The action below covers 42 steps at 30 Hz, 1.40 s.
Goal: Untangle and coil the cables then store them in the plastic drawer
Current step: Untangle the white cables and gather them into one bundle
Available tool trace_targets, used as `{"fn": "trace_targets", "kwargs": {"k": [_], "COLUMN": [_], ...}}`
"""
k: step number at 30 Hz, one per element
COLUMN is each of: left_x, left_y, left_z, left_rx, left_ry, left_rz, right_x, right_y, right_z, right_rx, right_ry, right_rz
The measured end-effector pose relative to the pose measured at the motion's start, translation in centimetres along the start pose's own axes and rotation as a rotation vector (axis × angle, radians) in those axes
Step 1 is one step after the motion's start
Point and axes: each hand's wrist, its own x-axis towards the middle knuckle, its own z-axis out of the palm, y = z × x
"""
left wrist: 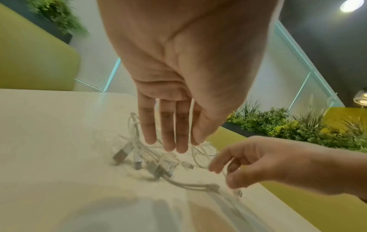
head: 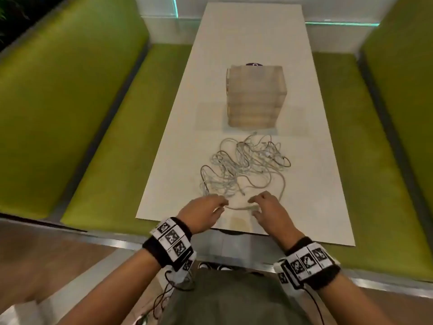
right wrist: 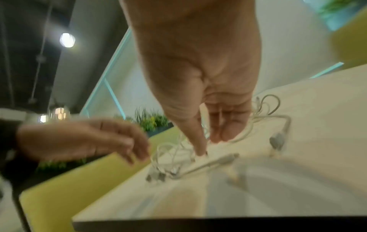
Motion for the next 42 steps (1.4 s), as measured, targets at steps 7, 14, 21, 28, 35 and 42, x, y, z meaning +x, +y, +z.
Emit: {"fn": "trace_targets", "kwargs": {"k": [7, 14, 21, 28, 35, 42], "left_x": [3.9, 3.8, 2.1, -0.1, -0.1, -1.7], "left_y": [1.3, 2.4, 1.2, 2.0, 3.3, 4.1], "left_z": [0.8, 1.6, 1.3, -0.1, -2.8, -6.9], "left_rx": [0.01, -0.231, -0.514, -0.945, -1.231, -1.285], "left_ry": [-0.066, -0.129, 0.021, 0.347, 0.511, 0.628], "left_rz": [0.016, 0.082, 0.069, 0.022, 0.015, 0.208], "right_x": [0.4, -0.9, -0.9, -0.1, 2.4, 6.4], "right_y": [-0.9, -3.5, -4.5, -4.3, -8.6, -8.0], "right_z": [0.2, -3.7, -5.4, -3.2, -1.5, -1.5], "right_rx": [-0.183, 0.403, 0.785, 0.823, 0.639, 0.575], "right_ry": [-0.004, -0.147, 0.001, -0.183, -0.409, -0.12], "right_rz": [0.064, -0.077, -0.04, -0.089, -0.2, -0.138]}}
